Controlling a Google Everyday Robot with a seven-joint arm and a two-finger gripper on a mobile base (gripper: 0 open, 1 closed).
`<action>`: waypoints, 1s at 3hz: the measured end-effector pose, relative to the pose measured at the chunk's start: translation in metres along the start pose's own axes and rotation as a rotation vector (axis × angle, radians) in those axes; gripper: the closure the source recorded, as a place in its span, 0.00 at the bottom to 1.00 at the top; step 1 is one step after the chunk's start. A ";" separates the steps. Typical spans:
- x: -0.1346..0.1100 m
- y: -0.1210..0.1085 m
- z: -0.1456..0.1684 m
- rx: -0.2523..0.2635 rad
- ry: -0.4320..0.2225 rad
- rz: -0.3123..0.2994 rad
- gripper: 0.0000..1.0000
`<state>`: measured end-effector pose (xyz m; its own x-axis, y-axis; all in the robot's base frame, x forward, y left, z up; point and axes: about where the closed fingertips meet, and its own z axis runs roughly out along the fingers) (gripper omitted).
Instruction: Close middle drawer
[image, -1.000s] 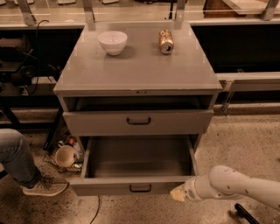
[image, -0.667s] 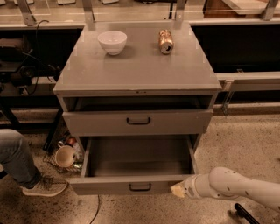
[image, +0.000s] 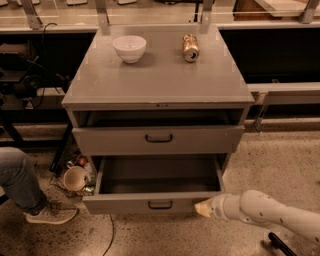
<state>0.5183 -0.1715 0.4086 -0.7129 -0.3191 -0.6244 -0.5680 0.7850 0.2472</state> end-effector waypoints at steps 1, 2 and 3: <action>-0.008 -0.006 0.004 0.007 -0.035 -0.003 1.00; -0.028 -0.019 0.014 0.010 -0.101 -0.009 1.00; -0.051 -0.034 0.023 0.014 -0.178 -0.016 1.00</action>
Offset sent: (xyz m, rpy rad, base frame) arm 0.1306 -0.0012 0.0168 0.1661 -0.3046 -0.0816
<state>0.5828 -0.1697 0.4150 -0.6193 -0.2337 -0.7495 -0.5720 0.7882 0.2269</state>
